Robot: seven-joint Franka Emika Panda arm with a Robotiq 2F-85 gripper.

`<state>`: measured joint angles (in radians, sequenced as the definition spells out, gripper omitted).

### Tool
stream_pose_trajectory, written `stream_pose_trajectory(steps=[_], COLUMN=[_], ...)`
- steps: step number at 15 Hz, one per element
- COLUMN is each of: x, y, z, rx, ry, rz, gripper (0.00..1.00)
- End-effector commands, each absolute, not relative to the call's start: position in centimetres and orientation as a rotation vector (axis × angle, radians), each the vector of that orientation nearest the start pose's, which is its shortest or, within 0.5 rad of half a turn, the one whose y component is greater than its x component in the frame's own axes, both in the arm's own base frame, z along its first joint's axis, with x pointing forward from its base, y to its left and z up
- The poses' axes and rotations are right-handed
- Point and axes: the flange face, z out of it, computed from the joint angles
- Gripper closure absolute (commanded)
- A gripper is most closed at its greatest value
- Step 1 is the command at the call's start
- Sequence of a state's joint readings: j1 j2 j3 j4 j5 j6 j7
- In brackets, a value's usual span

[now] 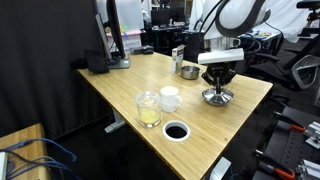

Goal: Cover the pan with the lid

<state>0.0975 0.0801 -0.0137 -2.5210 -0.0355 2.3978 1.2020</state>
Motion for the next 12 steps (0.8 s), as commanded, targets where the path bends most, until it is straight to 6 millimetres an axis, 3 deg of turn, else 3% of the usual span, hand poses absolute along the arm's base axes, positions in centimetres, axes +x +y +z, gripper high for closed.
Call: stream_pose_trajectory(steps=[1, 6, 12], x=[44.7, 45.4, 45.9], y=[3.9, 4.2, 2.9], z=[22.8, 22.0, 22.0], rx=[-2.811, -2.829, -2.817], ry=[1.702, 1.699, 1.724], rz=[0.242, 0.250, 0.235], gripper=[0.99, 0.99, 0.99])
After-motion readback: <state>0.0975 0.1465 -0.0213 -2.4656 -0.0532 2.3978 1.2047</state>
